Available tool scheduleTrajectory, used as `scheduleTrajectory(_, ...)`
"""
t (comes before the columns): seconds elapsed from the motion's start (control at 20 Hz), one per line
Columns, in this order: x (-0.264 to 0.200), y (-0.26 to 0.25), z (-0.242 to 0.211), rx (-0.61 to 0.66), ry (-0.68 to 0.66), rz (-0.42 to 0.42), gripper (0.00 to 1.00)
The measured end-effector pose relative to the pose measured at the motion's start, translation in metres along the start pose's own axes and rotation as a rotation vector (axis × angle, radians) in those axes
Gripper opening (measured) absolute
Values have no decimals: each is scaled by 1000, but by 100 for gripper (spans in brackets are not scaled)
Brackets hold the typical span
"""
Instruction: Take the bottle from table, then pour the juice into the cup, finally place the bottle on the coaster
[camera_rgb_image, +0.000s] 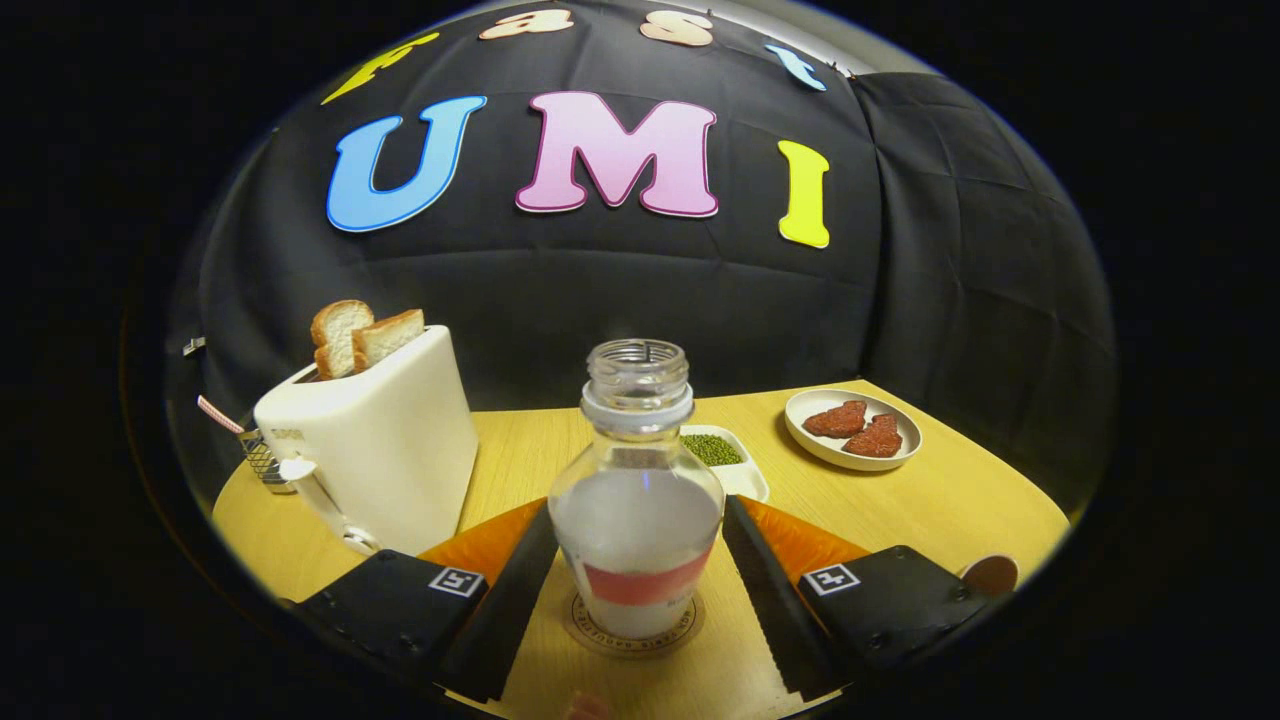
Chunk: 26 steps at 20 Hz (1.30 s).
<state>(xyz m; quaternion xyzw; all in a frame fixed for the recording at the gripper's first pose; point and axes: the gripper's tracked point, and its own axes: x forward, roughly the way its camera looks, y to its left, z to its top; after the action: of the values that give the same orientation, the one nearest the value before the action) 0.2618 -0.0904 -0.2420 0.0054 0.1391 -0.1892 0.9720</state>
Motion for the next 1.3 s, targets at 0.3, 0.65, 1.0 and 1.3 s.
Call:
scheduleTrajectory(0.3,-67,4,8,-47,-7,28,99)
scheduleTrajectory(0.65,-179,17,61,-30,-133,111,98)
scheduleTrajectory(1.0,-289,9,122,-44,-265,171,98)
scheduleTrajectory(1.3,-351,1,135,-64,-299,201,97)
